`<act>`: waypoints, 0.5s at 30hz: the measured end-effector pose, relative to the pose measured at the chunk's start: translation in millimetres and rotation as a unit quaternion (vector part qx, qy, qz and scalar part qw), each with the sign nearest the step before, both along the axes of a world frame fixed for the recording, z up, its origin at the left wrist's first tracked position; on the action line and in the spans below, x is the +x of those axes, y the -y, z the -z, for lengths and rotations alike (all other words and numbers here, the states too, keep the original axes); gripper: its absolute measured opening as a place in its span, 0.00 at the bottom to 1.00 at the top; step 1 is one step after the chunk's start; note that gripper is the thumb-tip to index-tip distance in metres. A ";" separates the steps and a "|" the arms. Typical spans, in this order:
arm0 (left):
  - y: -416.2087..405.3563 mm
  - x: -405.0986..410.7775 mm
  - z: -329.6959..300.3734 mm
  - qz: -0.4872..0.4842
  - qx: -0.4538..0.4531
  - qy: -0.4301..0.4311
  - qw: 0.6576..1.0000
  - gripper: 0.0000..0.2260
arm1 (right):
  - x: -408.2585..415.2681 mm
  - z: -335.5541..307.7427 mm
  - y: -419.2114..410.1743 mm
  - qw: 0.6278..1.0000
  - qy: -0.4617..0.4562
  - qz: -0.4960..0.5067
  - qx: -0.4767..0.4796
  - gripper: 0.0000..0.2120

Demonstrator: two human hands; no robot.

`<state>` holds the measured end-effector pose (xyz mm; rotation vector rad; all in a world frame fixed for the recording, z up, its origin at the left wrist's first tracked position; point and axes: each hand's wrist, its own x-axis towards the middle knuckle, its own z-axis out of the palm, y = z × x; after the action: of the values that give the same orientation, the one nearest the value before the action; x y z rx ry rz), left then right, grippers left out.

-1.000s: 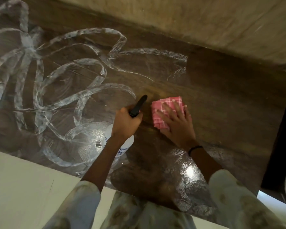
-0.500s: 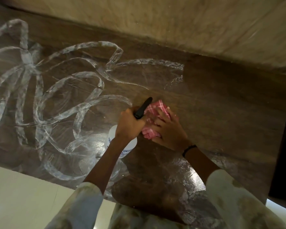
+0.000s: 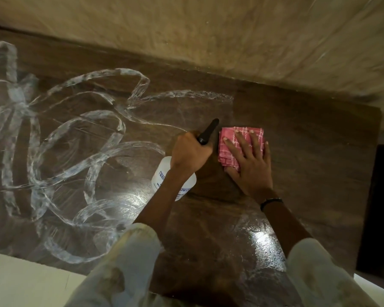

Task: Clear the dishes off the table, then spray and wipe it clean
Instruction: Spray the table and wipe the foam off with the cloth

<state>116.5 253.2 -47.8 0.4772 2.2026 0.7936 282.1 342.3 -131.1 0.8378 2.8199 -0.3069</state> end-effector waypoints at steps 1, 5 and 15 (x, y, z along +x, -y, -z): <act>-0.6 -1.5 1.0 -0.005 0.004 0.011 1.000 0.05 | 0.1 0.5 -0.9 1.000 0.001 -0.001 -0.001 0.33; 0.8 -10.9 6.3 -0.031 0.000 0.037 0.999 0.09 | -4.3 1.8 -9.5 1.000 -0.005 -0.003 -0.010 0.33; 28.4 -37.8 5.0 -0.070 0.027 0.042 0.996 0.09 | -125.3 2.8 -65.3 0.996 -0.038 0.073 -0.028 0.32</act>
<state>78.7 224.8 -52.9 0.3112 2.1589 0.9323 156.8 407.6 -134.0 1.0424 2.8098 -0.4462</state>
